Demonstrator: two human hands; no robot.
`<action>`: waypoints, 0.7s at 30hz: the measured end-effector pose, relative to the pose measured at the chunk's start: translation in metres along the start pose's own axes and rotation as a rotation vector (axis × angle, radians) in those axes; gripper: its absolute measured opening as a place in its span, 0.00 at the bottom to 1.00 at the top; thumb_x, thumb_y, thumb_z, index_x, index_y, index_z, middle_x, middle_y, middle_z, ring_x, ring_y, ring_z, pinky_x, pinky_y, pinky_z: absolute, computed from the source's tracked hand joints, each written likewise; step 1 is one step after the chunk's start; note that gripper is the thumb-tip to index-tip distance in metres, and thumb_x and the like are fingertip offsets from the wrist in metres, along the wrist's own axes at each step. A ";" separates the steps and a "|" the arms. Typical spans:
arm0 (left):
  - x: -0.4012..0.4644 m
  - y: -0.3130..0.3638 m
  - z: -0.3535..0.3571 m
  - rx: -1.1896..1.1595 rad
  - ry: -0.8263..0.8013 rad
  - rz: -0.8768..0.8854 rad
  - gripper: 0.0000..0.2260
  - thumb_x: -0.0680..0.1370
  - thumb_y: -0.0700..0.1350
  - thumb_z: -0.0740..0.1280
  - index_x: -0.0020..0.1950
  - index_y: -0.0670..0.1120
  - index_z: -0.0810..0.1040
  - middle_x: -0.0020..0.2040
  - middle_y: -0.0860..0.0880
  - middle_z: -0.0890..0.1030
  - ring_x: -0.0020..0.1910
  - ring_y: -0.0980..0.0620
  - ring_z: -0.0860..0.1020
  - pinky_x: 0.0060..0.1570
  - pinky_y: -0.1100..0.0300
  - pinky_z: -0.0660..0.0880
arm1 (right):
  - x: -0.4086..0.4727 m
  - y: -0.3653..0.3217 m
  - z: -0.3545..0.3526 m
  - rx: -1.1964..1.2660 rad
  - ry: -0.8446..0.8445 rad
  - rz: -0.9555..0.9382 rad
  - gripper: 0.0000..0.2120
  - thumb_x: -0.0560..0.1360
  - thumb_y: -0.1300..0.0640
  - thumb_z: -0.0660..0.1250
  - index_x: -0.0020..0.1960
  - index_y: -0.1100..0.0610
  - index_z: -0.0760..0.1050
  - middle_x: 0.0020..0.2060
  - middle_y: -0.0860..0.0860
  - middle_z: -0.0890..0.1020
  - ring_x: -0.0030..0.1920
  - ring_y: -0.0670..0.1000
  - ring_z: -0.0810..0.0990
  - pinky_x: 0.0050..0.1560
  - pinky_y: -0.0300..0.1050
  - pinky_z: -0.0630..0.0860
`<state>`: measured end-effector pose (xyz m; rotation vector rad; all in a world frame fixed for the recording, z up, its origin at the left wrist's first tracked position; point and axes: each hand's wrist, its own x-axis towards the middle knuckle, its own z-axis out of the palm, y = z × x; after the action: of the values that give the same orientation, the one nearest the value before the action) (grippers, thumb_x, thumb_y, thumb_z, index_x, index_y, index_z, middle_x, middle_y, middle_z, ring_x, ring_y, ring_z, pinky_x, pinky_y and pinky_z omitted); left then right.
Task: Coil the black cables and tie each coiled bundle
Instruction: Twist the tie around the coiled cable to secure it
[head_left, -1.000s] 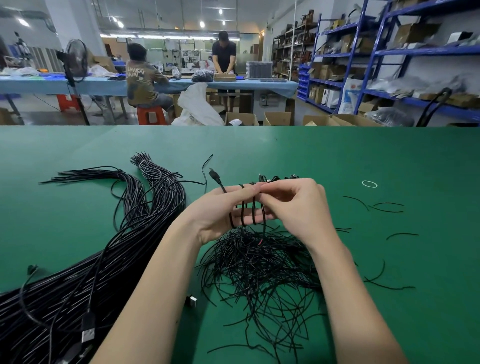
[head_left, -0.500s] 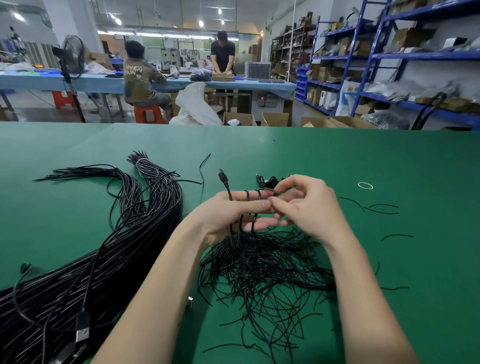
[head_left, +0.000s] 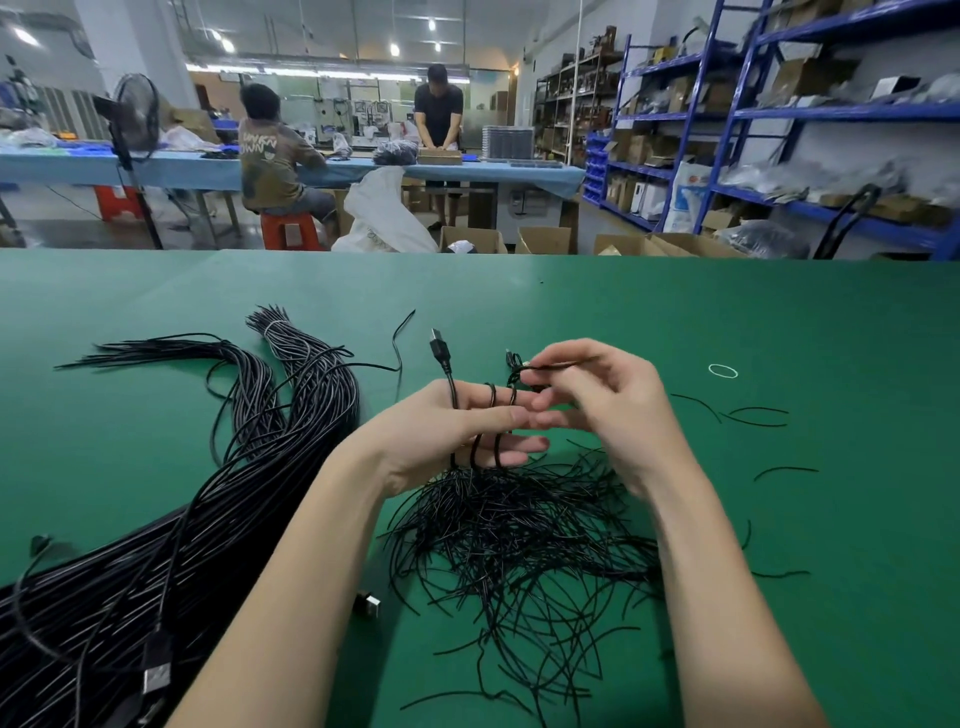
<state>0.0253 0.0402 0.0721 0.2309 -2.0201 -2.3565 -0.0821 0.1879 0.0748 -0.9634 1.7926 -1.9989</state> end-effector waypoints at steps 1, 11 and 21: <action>-0.002 0.001 -0.001 0.026 -0.046 -0.010 0.12 0.80 0.38 0.67 0.63 0.37 0.79 0.59 0.40 0.83 0.58 0.42 0.83 0.50 0.60 0.82 | -0.001 -0.003 -0.002 0.142 -0.009 0.064 0.11 0.78 0.63 0.63 0.44 0.60 0.84 0.41 0.58 0.87 0.38 0.51 0.85 0.38 0.42 0.82; -0.001 0.003 -0.003 0.009 0.104 0.009 0.18 0.74 0.42 0.72 0.61 0.36 0.81 0.56 0.40 0.85 0.53 0.41 0.84 0.56 0.51 0.81 | -0.004 -0.010 -0.017 0.205 -0.301 0.289 0.14 0.65 0.62 0.77 0.50 0.61 0.86 0.47 0.60 0.87 0.42 0.51 0.88 0.41 0.37 0.82; 0.000 0.004 -0.001 -0.164 0.094 0.019 0.17 0.74 0.42 0.71 0.62 0.41 0.81 0.57 0.40 0.84 0.49 0.43 0.85 0.46 0.57 0.83 | -0.004 -0.013 -0.010 -0.080 -0.150 0.325 0.07 0.71 0.64 0.79 0.48 0.62 0.84 0.39 0.56 0.88 0.36 0.48 0.86 0.34 0.34 0.80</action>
<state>0.0248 0.0382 0.0757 0.3094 -1.7702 -2.4331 -0.0832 0.2005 0.0863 -0.7635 1.8235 -1.6270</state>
